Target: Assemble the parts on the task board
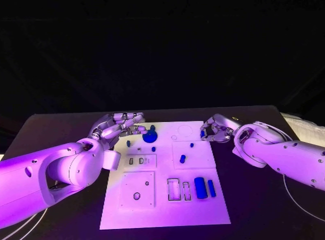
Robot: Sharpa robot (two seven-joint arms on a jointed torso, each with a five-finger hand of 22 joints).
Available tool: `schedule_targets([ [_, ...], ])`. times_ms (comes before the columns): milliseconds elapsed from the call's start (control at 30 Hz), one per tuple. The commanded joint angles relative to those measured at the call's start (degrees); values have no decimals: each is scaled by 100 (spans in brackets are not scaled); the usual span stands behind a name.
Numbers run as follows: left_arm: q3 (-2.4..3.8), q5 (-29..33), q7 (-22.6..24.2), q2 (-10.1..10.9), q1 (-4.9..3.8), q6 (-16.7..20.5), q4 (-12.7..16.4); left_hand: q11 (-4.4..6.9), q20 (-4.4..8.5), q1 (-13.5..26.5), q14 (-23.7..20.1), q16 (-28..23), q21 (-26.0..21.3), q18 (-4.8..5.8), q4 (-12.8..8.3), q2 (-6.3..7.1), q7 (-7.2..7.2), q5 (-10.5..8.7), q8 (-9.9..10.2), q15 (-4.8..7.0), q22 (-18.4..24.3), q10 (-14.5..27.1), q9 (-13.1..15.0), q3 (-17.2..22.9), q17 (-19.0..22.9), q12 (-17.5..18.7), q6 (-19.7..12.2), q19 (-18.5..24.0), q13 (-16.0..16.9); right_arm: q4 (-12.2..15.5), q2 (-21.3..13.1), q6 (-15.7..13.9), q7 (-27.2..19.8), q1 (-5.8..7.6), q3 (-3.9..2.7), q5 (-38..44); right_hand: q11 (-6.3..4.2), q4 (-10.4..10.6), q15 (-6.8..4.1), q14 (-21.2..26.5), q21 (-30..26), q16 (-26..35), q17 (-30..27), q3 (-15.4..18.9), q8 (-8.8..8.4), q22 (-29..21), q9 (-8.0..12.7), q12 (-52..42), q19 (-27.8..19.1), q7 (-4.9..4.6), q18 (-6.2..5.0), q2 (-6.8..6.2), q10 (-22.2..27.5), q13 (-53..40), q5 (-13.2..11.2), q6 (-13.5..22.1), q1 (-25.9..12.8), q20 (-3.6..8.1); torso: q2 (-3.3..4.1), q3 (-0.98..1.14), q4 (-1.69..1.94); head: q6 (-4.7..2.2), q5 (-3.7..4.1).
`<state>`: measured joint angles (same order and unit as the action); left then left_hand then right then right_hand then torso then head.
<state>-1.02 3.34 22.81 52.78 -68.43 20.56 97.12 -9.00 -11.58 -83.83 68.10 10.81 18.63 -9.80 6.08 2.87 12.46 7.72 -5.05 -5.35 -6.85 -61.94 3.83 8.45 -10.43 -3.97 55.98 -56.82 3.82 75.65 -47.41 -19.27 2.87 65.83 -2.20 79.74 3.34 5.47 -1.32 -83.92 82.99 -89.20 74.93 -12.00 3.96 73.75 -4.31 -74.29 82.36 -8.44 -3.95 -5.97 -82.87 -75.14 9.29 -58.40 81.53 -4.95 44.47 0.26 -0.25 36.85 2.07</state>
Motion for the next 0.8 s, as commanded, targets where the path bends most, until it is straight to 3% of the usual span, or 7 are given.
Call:
schedule_targets([
  [33, 3, -25, 41, -14, -4, -113, 3, -15, 8, -72, 17, -40, 6, -61, -46, 2, 35, -29, 27, -14, 7, 7, -4, -1, -11, 23, 7, -10, -6, 4, 18, 140, 31, -13, 2, 100, -21, -23, 31, -580, -14, -24, 1388, -21, 26, 8, -14, -1, -28, 19, 59, 42, -10, -484, -24, -84, 27, -14, 0, 4, -5, 12, -13],
  [400, 2, -25, 25, -16, -3, -110, 1, -15, 8, -72, 17, -40, 6, -61, -46, 2, 35, -29, 27, -14, 7, 7, -4, -1, -11, 23, 7, -10, -6, 1, 33, 160, -55, -23, 2, 113, -73, -68, -17, -586, -3, -35, 1413, -96, 80, 33, -43, -39, -15, 88, 63, 111, -43, -512, -42, -317, 4, 22, -3, -1, -2, 18, -6],
  [500, 2, -25, 21, -15, -3, -108, 0, -15, 8, -72, 17, -40, 6, -61, -46, 2, 35, -29, 27, -14, 7, 7, -4, -1, -11, 23, 7, -10, -6, -1, 36, 137, -59, -24, 2, 118, -122, -100, -60, -590, 6, -43, 1430, -170, 145, 54, -71, -57, -5, 149, 66, 208, -58, -525, -78, -493, 29, 53, -4, -1, -1, 19, -4],
  [600, 2, -25, 19, -14, -3, -105, 0, -15, 8, -72, 17, -40, 6, -61, -46, 2, 35, -29, 27, -14, 7, 7, -4, -1, -11, 23, 7, -10, -6, -5, 38, 72, -55, -25, 2, 120, -198, -167, -125, -595, 16, -52, 1450, -311, 228, 75, -106, -61, 7, 238, 70, 383, -70, -533, -336, -701, 90, 113, -2, 2, 2, 24, -5],
  [800, 2, -25, 18, -12, -3, -104, 0, -15, 8, -72, 17, -40, 6, -61, -46, 2, 35, -29, 27, -14, 7, 7, -4, -1, -11, 23, 7, -10, -6, 28, 32, -160, -85, -25, 1, 149, -261, -255, -171, -603, 25, -70, 1486, -430, 303, 98, -140, -60, 18, 312, 75, 512, -80, -538, -445, -844, 132, 161, 0, 3, 2, 23, -4],
])
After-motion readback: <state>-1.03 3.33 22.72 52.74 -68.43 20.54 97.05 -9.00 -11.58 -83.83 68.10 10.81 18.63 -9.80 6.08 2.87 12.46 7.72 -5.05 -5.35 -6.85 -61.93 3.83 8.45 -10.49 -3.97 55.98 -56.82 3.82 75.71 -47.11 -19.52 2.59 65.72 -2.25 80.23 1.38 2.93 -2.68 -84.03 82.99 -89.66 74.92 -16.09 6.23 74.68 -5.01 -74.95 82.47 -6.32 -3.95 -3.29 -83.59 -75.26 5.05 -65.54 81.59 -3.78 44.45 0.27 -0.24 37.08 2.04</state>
